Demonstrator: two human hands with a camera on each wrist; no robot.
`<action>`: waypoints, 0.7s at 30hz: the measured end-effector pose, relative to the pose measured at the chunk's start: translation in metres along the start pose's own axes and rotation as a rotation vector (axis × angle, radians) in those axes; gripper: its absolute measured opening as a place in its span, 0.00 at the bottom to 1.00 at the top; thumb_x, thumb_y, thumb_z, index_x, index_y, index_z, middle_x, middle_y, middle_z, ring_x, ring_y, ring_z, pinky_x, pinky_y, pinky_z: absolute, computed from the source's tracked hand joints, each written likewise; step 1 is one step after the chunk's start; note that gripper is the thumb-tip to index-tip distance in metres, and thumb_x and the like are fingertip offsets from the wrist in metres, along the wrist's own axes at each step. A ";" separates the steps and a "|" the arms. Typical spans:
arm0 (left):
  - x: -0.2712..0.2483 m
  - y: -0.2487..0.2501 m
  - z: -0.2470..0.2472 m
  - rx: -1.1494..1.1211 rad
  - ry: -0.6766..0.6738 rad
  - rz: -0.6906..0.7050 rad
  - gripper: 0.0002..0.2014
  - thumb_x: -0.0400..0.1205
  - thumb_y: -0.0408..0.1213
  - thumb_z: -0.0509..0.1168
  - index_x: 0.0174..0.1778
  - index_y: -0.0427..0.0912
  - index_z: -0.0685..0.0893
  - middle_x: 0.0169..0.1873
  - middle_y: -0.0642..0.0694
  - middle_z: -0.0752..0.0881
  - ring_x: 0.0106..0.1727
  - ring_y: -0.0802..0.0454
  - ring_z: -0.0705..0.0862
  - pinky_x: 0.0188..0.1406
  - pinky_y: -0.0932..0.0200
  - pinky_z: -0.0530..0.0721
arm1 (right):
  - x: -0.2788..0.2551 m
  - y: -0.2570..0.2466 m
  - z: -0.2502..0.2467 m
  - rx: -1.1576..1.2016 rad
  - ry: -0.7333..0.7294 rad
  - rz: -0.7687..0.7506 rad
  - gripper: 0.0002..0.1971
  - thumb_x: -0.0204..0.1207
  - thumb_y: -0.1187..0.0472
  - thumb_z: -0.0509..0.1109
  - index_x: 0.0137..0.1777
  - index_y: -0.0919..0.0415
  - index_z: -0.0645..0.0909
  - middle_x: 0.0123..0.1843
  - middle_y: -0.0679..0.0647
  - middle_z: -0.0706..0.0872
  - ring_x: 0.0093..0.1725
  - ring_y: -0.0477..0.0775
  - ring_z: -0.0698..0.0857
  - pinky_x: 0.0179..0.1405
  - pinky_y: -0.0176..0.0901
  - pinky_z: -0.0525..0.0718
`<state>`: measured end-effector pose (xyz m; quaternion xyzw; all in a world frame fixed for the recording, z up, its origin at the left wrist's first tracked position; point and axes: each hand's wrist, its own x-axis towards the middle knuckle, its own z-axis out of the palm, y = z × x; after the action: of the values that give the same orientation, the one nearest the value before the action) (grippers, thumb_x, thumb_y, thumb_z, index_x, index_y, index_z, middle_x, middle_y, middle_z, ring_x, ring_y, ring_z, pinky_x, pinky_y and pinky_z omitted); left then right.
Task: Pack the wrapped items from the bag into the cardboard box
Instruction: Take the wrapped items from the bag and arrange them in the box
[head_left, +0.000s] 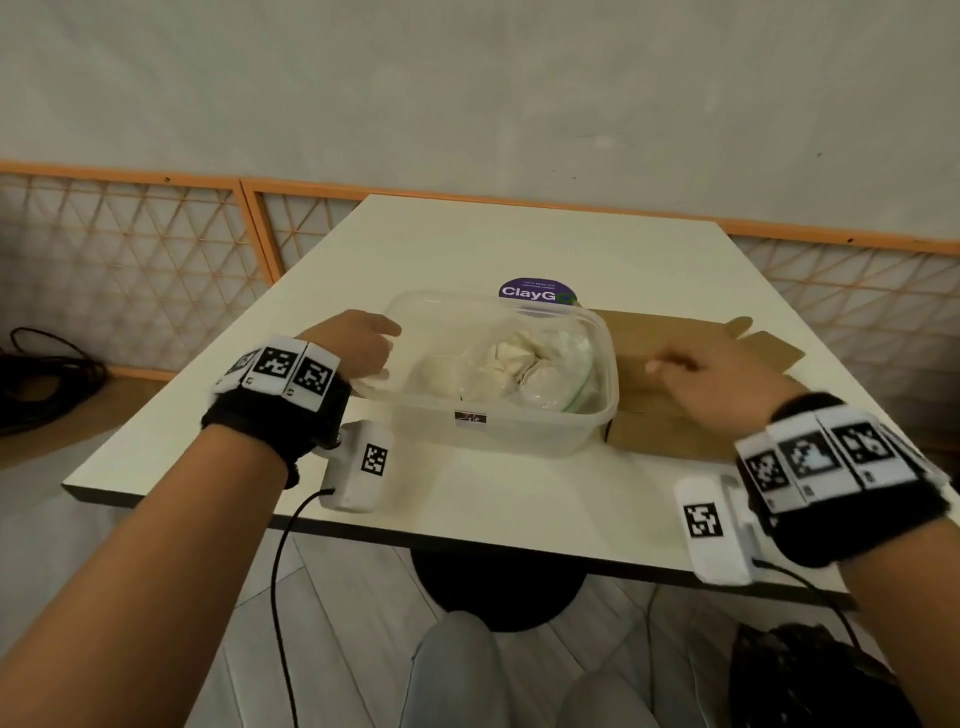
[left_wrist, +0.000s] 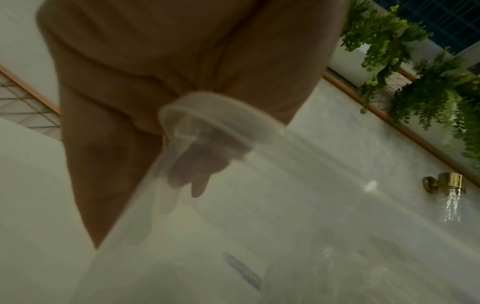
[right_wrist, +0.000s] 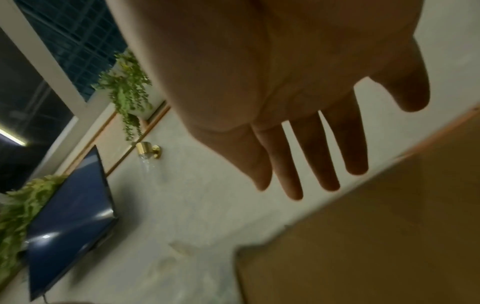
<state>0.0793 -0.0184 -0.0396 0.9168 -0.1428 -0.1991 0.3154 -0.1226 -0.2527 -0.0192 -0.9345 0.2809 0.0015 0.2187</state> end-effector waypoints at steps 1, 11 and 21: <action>0.001 0.000 0.002 0.006 0.019 0.012 0.24 0.82 0.21 0.55 0.74 0.42 0.73 0.71 0.41 0.77 0.68 0.41 0.79 0.59 0.52 0.82 | -0.005 0.010 0.006 -0.002 -0.052 0.015 0.16 0.84 0.53 0.55 0.68 0.53 0.77 0.68 0.54 0.80 0.65 0.55 0.77 0.65 0.46 0.72; 0.008 0.002 0.004 0.056 0.077 0.029 0.22 0.83 0.22 0.55 0.73 0.38 0.74 0.69 0.36 0.78 0.67 0.38 0.80 0.56 0.52 0.82 | -0.045 0.015 0.068 -0.037 0.022 -0.013 0.18 0.86 0.52 0.50 0.69 0.39 0.75 0.64 0.47 0.84 0.66 0.55 0.79 0.74 0.60 0.64; -0.012 0.019 0.003 0.040 0.411 0.192 0.17 0.80 0.31 0.61 0.65 0.44 0.81 0.69 0.39 0.77 0.61 0.41 0.81 0.53 0.53 0.77 | -0.056 0.009 0.067 0.191 0.021 -0.054 0.16 0.82 0.51 0.59 0.68 0.48 0.76 0.65 0.48 0.82 0.68 0.53 0.78 0.73 0.54 0.69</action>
<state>0.0646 -0.0292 -0.0264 0.9264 -0.1661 0.0255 0.3370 -0.1669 -0.2024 -0.0764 -0.9165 0.2570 -0.0411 0.3037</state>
